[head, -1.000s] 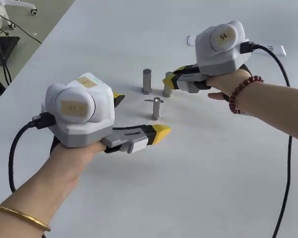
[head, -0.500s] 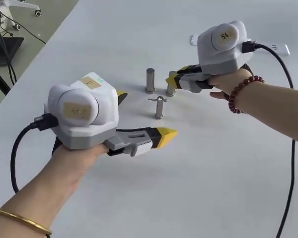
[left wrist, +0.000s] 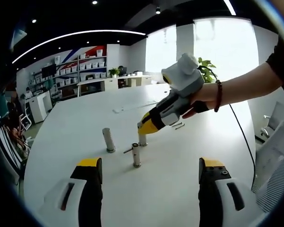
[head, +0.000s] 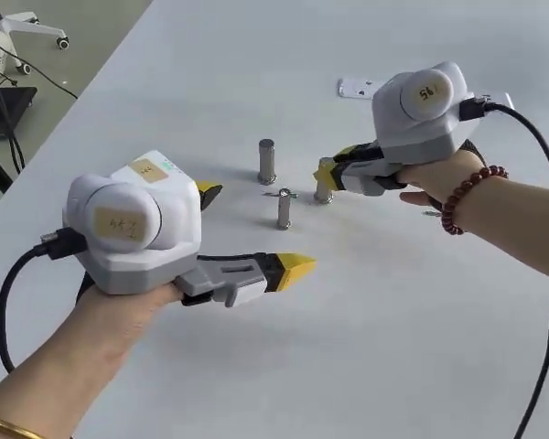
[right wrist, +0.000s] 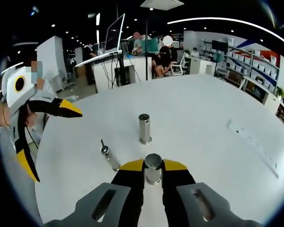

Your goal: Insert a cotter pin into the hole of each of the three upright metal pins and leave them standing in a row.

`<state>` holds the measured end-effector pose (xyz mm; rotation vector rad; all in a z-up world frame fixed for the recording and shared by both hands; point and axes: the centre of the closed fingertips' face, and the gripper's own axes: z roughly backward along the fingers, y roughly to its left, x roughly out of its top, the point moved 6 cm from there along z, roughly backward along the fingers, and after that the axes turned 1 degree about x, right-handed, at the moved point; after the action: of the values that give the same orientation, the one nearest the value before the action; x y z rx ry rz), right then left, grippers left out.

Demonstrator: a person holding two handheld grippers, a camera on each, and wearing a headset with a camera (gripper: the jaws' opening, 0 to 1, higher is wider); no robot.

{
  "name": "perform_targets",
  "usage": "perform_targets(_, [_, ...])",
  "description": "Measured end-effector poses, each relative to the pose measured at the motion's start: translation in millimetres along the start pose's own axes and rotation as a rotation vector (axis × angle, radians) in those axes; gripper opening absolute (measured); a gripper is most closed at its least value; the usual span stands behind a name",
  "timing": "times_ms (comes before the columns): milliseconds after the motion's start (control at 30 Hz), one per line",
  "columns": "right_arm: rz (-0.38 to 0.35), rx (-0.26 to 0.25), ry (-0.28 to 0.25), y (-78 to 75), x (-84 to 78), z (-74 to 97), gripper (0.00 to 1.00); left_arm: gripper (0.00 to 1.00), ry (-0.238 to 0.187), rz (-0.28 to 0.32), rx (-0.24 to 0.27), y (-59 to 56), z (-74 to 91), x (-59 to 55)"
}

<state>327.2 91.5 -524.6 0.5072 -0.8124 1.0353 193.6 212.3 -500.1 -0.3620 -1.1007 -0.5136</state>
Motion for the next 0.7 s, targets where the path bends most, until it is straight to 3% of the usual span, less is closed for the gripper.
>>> perform_targets(300, [0.010, 0.015, -0.002, 11.7, -6.3, 18.7, 0.08, 0.87, -0.003, -0.003, 0.000, -7.2, 6.4, 2.5])
perform_targets(700, [0.042, 0.049, -0.005, 47.1, -15.0, 35.4, 0.08, 0.92, -0.013, -0.004, 0.007, -15.4, 13.8, 4.3])
